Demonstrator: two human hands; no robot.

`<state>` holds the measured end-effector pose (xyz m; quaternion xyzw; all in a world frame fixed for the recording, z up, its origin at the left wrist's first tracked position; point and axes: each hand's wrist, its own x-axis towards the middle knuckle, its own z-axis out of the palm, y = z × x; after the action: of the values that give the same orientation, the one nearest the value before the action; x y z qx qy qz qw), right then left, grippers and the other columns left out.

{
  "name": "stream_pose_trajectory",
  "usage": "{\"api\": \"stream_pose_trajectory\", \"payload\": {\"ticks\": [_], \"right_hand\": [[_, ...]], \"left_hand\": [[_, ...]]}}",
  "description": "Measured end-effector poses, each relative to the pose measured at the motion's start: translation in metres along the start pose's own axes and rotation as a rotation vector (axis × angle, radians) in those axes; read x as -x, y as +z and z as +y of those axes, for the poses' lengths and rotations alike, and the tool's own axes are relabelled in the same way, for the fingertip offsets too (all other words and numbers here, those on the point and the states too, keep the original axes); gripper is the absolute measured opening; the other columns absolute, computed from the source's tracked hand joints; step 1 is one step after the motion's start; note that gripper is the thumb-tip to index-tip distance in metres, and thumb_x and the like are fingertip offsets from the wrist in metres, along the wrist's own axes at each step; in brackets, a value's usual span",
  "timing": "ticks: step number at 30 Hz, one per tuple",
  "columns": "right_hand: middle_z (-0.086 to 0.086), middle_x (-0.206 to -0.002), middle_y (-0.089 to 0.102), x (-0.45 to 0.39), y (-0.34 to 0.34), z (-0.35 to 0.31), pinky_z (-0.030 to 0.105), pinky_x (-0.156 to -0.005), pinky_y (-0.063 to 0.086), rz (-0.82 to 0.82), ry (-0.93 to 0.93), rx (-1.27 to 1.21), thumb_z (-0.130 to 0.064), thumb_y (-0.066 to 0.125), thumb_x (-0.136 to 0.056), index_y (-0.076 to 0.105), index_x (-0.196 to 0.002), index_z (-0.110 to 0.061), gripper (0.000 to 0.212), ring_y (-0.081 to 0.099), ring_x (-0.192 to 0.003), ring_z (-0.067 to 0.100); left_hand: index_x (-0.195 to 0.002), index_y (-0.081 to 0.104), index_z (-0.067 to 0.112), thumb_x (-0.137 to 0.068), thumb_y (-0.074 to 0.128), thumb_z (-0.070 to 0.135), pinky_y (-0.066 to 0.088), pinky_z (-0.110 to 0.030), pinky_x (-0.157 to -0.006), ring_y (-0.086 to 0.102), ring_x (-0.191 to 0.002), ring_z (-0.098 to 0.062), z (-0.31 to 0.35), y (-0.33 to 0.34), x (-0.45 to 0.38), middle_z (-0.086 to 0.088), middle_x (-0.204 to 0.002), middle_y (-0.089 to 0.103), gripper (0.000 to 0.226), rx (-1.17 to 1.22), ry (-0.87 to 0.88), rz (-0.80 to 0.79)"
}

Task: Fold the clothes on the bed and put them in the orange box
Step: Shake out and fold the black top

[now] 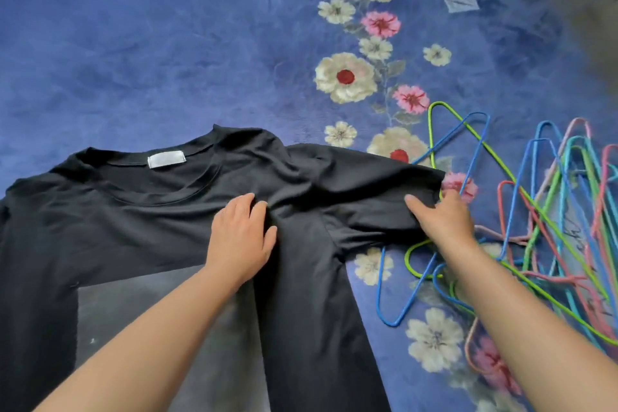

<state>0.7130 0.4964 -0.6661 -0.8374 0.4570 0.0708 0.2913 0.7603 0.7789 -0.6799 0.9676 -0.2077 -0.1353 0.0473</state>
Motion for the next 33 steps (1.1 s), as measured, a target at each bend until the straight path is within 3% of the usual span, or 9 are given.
{"api": "stream_pose_trajectory", "payload": {"ticks": [5, 8, 12, 14, 16, 18, 24, 28, 33], "right_hand": [[0.022, -0.111, 0.061, -0.002, -0.002, -0.001, 0.034, -0.076, 0.037, -0.047, -0.079, 0.141, -0.022, 0.055, -0.09, 0.06, -0.098, 0.002, 0.026, 0.053, -0.106, 0.039], [0.024, -0.087, 0.06, -0.003, -0.006, 0.002, 0.035, -0.064, 0.021, 0.091, -0.235, -0.026, -0.015, 0.053, -0.092, 0.058, -0.086, 0.005, 0.021, 0.053, -0.088, 0.039], [0.007, -0.065, 0.042, -0.002, -0.007, 0.014, 0.025, -0.056, 0.028, 0.068, -0.198, -0.392, -0.01, 0.051, -0.093, 0.042, -0.062, -0.014, 0.032, 0.036, -0.062, 0.02], [0.01, -0.077, 0.045, -0.005, -0.003, 0.018, 0.017, -0.062, 0.032, -0.046, -0.159, -0.607, -0.023, 0.058, -0.089, 0.043, -0.063, -0.016, 0.031, 0.039, -0.067, 0.015], [0.01, -0.086, 0.046, -0.009, 0.001, 0.025, 0.028, -0.073, 0.034, -0.181, -0.084, -0.805, -0.052, 0.073, -0.065, 0.051, -0.069, -0.02, 0.039, 0.041, -0.079, 0.019], [0.01, -0.085, 0.048, -0.011, 0.0, 0.032, 0.035, -0.073, 0.033, -0.212, -0.06, -0.873, -0.05, 0.073, -0.056, 0.057, -0.071, -0.02, 0.038, 0.04, -0.081, 0.021], [0.006, -0.073, 0.047, 0.003, -0.01, 0.028, 0.029, -0.07, 0.026, 0.029, -0.279, -0.325, -0.033, 0.047, -0.079, 0.047, -0.063, -0.013, 0.026, 0.045, -0.082, 0.028], [0.015, -0.125, 0.043, 0.008, -0.003, 0.016, 0.027, -0.086, 0.025, -0.127, -0.174, -0.042, -0.028, 0.059, -0.089, 0.048, -0.124, -0.004, 0.044, 0.042, -0.119, 0.029], [0.017, -0.119, 0.056, 0.012, 0.014, 0.019, 0.033, -0.083, 0.037, -0.159, -0.062, -0.221, -0.021, 0.062, -0.084, 0.049, -0.119, -0.002, 0.041, 0.051, -0.108, 0.029]], "left_hand": [[-0.104, 0.062, 0.002, -0.091, 0.036, 0.03, 0.05, -0.039, -0.062, 0.062, -0.087, -0.035, 0.029, -0.031, -0.051, -0.01, -0.112, 0.06, 0.04, 0.19, 0.043, 0.211], [-0.13, 0.044, 0.008, -0.098, 0.038, 0.031, 0.044, -0.039, -0.083, 0.051, -0.114, -0.029, 0.043, -0.046, -0.096, -0.003, -0.138, 0.042, 0.04, 0.209, -0.08, 0.072], [-0.117, 0.053, 0.012, -0.095, 0.046, 0.035, 0.04, -0.032, -0.074, 0.053, -0.109, -0.029, 0.037, -0.052, -0.14, -0.007, -0.121, 0.049, 0.033, -0.14, -0.042, -0.232], [-0.111, 0.059, 0.013, -0.095, 0.046, 0.029, 0.038, -0.031, -0.071, 0.054, -0.104, -0.029, 0.035, -0.049, -0.147, -0.005, -0.11, 0.052, 0.025, -0.159, 0.003, -0.23], [-0.111, 0.06, 0.013, -0.097, 0.043, 0.024, 0.037, -0.031, -0.071, 0.053, -0.103, -0.032, 0.04, -0.05, -0.15, -0.007, -0.107, 0.052, 0.025, -0.035, 0.016, -0.104], [-0.112, 0.057, 0.011, -0.097, 0.04, 0.018, 0.037, -0.034, -0.071, 0.053, -0.1, -0.034, 0.05, -0.053, -0.151, -0.012, -0.111, 0.05, 0.023, 0.055, 0.005, 0.027], [-0.11, 0.044, 0.002, -0.085, 0.04, -0.005, 0.036, -0.04, -0.075, 0.047, -0.105, -0.037, 0.059, -0.034, -0.14, -0.017, -0.116, 0.043, 0.026, 0.047, -0.14, -0.019], [-0.125, 0.048, 0.007, -0.088, 0.041, 0.007, 0.036, -0.038, -0.086, 0.047, -0.112, -0.032, 0.081, -0.03, -0.135, -0.011, -0.126, 0.046, 0.037, 0.088, -0.019, 0.066], [-0.129, 0.048, 0.015, -0.087, 0.05, 0.015, 0.041, -0.031, -0.082, 0.05, -0.112, -0.027, 0.1, -0.038, -0.148, -0.007, -0.128, 0.046, 0.042, 0.099, 0.13, -0.282]]}}
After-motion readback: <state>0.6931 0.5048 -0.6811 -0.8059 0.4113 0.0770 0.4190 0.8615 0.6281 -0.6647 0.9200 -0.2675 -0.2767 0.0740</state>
